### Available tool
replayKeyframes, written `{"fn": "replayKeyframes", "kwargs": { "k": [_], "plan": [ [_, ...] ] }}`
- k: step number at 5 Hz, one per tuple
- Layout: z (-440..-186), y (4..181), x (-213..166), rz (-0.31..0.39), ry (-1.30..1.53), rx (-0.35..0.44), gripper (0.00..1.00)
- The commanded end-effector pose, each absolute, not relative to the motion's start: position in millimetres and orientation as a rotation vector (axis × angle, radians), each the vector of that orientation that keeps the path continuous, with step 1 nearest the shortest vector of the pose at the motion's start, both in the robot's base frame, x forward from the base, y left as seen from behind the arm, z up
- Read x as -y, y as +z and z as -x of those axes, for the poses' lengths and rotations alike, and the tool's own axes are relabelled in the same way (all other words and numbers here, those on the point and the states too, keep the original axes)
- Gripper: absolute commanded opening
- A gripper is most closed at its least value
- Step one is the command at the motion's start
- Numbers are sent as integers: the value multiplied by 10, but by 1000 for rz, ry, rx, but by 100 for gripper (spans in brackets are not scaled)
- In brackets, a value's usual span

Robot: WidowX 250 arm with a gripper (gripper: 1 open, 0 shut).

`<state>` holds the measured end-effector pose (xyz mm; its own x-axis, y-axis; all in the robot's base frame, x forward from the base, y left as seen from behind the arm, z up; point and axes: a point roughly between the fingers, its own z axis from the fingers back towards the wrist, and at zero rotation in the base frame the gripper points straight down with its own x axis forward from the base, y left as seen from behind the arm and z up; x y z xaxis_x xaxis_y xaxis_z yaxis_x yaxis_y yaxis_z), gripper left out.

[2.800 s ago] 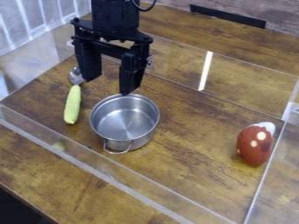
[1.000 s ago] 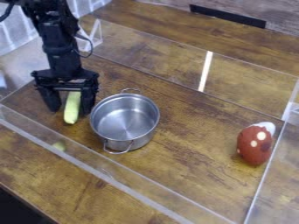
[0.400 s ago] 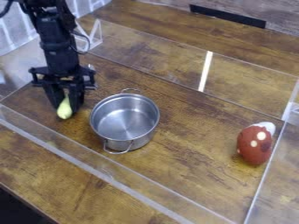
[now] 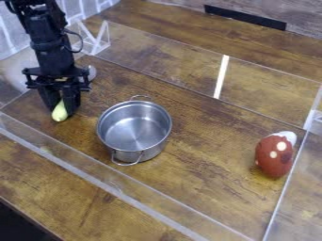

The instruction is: Move the green spoon to the right

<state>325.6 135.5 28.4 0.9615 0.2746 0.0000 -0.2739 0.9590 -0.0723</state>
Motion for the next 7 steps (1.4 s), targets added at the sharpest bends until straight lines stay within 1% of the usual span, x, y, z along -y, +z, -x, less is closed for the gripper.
{"fn": "replayKeyframes", "kwargs": {
  "k": [1,2,4,6,7],
  "plan": [
    [-3345,483,-1386,59,369,68,0],
    [-3378,501,-1298,61,436,68,0],
    [-3579,469,-1293,63,361,56,0],
    [-3479,443,-1191,67,277,27,0],
    [-3594,645,-1170,50,266,46,0]
  ]
}}
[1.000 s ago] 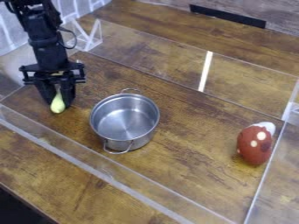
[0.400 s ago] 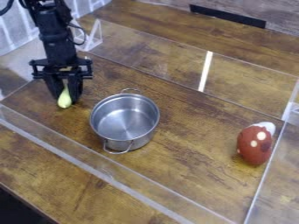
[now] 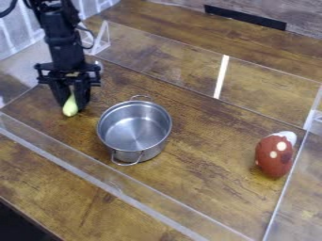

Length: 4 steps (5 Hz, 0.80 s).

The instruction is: Move the green spoon to the right

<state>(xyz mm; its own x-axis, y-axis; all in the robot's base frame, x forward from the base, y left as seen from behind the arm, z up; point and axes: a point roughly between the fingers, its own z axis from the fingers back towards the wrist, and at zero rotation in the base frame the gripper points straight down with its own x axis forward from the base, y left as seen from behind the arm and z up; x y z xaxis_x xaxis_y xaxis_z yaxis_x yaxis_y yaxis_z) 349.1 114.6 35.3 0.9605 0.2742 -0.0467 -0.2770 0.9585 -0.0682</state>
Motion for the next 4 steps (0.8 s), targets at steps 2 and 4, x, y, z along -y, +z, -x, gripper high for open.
{"fn": "replayKeyframes", "kwargs": {
  "k": [2,4],
  "plan": [
    [-3702,1246,-921,29,182,113,0],
    [-3670,1696,-407,36,167,160,0]
  ]
}}
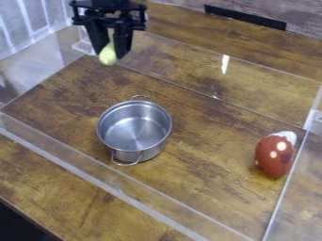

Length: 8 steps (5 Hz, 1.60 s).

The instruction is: Move the green spoon to the right

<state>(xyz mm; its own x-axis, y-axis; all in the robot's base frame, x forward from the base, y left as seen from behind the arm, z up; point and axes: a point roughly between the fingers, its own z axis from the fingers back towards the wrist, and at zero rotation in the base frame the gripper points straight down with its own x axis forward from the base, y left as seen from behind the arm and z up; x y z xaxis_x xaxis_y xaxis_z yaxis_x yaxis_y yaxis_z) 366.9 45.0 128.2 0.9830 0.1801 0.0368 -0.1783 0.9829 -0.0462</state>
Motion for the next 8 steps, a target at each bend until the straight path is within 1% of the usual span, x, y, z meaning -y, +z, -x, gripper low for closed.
{"fn": "replayKeyframes", "kwargs": {
  "k": [1,2,3,4,5,6,7,8],
  "plan": [
    [-3634,1732,-253,33,173,155,0],
    [-3612,1678,40,27,139,153,0],
    [-3580,1538,426,15,93,152,0],
    [-3461,1349,727,2,24,151,0],
    [-3388,1136,902,4,1,160,0],
    [-3331,870,955,10,89,173,0],
    [-3361,675,949,14,155,190,0],
    [-3390,583,874,9,91,182,0]
  ]
}}
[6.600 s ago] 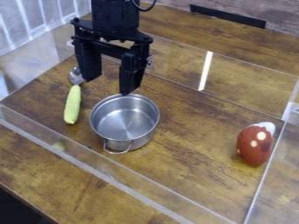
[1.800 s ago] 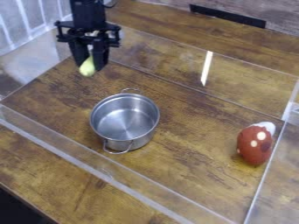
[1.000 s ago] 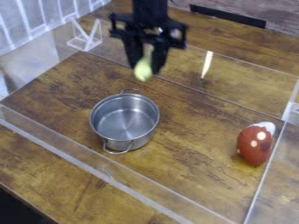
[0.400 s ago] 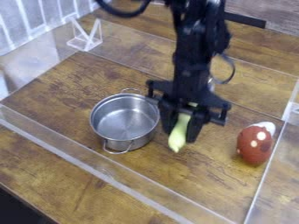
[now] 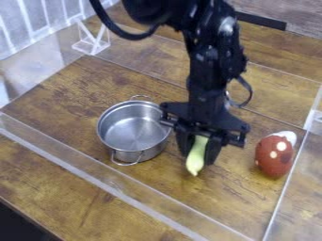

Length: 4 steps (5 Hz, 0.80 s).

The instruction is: Move the green spoon to the right

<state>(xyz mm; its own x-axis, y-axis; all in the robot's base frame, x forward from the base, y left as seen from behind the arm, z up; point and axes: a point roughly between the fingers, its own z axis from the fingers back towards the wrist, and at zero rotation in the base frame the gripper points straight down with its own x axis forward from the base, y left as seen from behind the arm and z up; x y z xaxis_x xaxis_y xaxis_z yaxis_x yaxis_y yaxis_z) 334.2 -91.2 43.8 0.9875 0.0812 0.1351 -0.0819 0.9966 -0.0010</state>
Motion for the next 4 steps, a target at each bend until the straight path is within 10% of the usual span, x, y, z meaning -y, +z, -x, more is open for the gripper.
{"fn": "replayKeyframes", "kwargs": {
  "k": [1,4],
  "plan": [
    [-3449,463,794,0,16,185,0],
    [-3454,390,665,10,-61,187,0]
  ]
}}
